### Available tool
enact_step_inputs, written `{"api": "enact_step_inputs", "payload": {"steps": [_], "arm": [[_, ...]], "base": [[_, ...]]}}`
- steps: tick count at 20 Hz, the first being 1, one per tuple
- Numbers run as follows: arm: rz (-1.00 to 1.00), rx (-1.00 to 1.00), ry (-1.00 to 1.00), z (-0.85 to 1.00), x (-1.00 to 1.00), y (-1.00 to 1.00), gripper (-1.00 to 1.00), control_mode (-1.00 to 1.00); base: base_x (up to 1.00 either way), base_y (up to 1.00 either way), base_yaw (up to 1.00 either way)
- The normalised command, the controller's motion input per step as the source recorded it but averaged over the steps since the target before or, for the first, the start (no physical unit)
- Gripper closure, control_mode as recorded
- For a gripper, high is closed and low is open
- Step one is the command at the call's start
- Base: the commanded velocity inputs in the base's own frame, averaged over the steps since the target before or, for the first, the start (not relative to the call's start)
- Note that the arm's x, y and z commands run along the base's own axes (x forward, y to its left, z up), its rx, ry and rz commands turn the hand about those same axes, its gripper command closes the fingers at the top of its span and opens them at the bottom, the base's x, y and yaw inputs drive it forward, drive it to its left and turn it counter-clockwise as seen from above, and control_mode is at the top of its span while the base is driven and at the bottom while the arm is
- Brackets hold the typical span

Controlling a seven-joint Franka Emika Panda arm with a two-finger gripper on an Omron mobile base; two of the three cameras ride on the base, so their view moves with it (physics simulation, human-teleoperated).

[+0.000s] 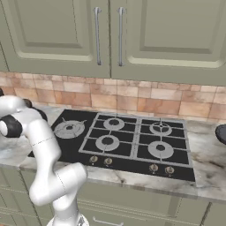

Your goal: Place both pans onto different burners. Then place the squash and the chicken drumstick on different pans.

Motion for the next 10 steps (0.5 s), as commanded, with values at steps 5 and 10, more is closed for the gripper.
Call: {"api": "enact_step_inputs", "payload": {"steps": [5, 10], "arm": [[0.00, 0.00, -0.01, 0.63, -0.21, -0.24, 1.00, -1.00], [0.00, 0.02, 0.00, 0.37, -0.36, -0.57, 1.00, -1.00]], "base": [[0.00, 0.00, 0.00], [0.00, 0.00, 0.00]]}}
